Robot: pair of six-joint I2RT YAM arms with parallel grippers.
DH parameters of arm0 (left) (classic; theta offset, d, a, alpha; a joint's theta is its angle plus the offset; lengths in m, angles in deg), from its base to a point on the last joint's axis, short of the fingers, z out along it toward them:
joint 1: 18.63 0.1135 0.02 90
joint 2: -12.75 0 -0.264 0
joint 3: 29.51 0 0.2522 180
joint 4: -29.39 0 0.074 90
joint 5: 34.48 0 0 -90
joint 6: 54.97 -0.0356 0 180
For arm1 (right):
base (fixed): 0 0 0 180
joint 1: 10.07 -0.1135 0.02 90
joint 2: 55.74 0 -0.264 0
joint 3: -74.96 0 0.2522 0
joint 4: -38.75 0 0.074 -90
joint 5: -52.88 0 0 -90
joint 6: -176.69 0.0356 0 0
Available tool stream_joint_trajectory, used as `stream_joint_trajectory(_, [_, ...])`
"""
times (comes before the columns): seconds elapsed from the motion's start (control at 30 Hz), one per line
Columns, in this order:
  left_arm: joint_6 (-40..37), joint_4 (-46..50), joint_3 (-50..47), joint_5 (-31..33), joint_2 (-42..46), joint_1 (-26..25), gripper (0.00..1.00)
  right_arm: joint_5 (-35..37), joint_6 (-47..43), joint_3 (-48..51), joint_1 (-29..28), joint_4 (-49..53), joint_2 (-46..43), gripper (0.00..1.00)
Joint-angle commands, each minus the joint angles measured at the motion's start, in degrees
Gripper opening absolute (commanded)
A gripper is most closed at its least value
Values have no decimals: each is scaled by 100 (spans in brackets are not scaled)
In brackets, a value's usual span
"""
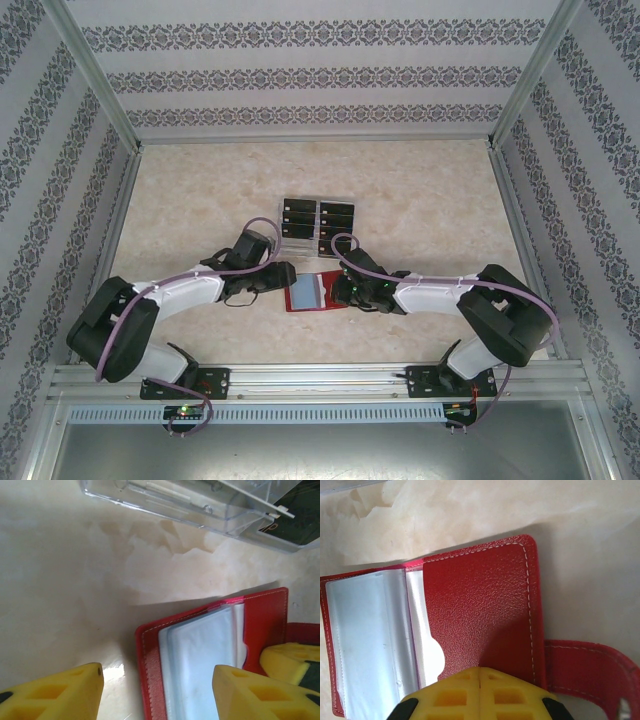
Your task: Put the credit cards into the card holder
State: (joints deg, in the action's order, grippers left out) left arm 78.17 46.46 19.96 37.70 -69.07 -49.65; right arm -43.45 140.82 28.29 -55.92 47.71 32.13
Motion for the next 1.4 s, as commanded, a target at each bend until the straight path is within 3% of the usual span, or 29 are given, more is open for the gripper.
stream_joint_trajectory(0.0, [142,-372,-90,-100,-126,0,57,178,54,301,49,445,555,5])
stream_joint_trajectory(0.3, [258,-704,-344,-84,-247,-1,52,176,58,332,45,427,548,5])
stream_joint_trajectory(0.57, [454,-1561,-660,-319,-246,-2,36,185,71,385,48,392,589,5])
stream_joint_trajectory(1.07, [685,-2143,-888,-361,215,-2,0,154,97,441,49,324,654,5])
stream_joint_trajectory(1.37, [920,-2295,-882,-458,718,-14,0,119,43,356,48,370,714,5])
